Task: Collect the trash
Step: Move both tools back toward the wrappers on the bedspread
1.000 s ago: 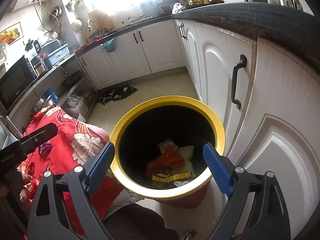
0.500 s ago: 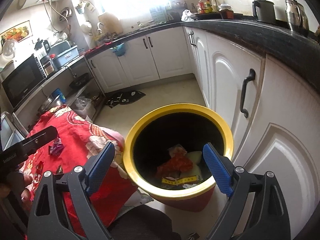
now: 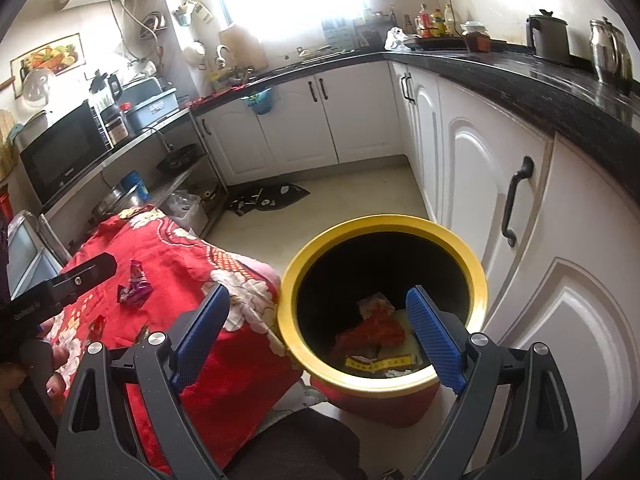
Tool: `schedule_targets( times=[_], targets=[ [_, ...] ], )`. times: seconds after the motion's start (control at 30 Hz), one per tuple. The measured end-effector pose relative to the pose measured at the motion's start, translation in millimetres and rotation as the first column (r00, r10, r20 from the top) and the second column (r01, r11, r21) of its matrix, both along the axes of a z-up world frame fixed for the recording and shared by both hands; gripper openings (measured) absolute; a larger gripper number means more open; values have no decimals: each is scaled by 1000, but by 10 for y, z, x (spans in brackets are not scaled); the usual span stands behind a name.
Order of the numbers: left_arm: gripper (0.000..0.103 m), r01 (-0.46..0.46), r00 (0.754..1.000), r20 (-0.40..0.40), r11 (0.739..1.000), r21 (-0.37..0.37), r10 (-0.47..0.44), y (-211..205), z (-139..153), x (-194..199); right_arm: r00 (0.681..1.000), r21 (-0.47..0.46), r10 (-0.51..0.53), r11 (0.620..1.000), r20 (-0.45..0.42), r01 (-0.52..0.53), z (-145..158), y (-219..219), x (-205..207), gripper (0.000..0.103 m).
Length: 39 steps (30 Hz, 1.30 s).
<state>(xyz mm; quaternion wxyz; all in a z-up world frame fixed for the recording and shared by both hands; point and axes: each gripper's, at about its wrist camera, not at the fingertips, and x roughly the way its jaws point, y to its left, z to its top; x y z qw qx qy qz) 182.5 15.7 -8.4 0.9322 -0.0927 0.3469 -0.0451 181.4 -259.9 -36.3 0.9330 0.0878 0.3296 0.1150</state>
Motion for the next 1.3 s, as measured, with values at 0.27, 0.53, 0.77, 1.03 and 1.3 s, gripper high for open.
schedule_targets(
  times=[0.27,0.53,0.77,1.03,1.3],
  targets=[
    [92,-42,999,9,999,10,42,217,36,-118,998,6,57,998,9,-57,39,202,-52,87],
    [92,-94,995,20,995,10,94,465,69,-224,993,5,117,993,18,-117,89,453,-106,87],
    [92,-146,989,23,989,5,146,703,73,-312,984,-2,177,984,25,-177,131,711,-180,87],
    [92,-210,978,21,978,-6,210,997,57,-410,970,-18,240,971,33,-240,178,976,-227,87],
    [92,-251,968,17,968,3,251,1182,19,-519,949,-39,312,950,30,-311,179,1280,-271,87]
  ],
)
